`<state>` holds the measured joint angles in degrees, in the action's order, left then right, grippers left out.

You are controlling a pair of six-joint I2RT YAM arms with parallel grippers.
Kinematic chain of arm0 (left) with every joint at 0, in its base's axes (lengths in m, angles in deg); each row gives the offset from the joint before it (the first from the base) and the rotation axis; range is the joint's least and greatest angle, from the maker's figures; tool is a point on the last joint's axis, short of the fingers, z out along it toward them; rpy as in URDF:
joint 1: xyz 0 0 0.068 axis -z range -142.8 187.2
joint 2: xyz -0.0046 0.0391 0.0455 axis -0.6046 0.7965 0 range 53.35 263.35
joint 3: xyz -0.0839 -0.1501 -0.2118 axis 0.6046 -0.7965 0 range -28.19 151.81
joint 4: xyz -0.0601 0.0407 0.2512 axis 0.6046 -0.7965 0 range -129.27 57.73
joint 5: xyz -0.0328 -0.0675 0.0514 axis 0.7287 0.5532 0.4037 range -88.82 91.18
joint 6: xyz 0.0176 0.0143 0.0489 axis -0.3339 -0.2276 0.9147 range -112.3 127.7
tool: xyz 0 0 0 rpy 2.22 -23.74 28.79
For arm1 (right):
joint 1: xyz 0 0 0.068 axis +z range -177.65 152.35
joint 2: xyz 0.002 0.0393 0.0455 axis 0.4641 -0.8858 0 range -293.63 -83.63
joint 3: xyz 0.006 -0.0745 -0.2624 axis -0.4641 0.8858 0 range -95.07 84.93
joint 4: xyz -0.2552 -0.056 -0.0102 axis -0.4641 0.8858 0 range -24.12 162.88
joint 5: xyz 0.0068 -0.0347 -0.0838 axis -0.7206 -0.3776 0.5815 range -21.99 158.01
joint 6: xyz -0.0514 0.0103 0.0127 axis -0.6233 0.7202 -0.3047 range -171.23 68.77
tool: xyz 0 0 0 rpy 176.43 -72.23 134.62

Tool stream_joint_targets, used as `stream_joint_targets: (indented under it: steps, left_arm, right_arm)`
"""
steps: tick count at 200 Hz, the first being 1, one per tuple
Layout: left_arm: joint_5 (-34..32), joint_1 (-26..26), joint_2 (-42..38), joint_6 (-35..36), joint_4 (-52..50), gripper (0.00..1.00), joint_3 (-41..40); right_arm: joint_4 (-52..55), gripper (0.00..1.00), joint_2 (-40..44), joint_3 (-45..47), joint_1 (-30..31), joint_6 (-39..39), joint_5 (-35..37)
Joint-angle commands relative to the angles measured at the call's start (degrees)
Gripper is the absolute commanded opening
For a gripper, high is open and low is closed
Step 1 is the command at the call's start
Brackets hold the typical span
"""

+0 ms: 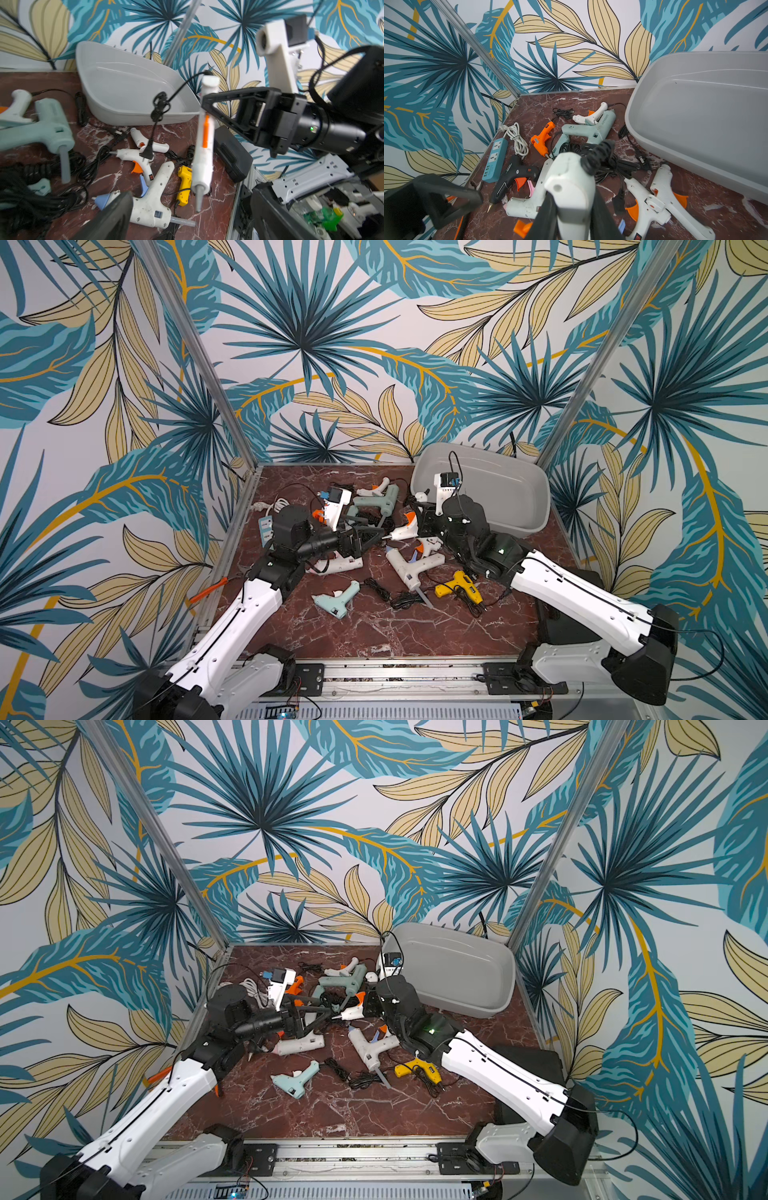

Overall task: Put the hot melt glue gun into the storage box
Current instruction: Place the hot melt adhesive gun in the storage box.

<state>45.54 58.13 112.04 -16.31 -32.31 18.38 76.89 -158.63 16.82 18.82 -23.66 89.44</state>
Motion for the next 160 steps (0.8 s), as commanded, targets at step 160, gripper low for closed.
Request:
stream_joint_targets:
  steps: [160]
  left_arm:
    - [-10.66,9.83,10.34,14.70,-8.62,0.53,10.28]
  right_arm:
    - [-7.29,0.00,-0.32,-0.50,-0.02,0.11,-4.41]
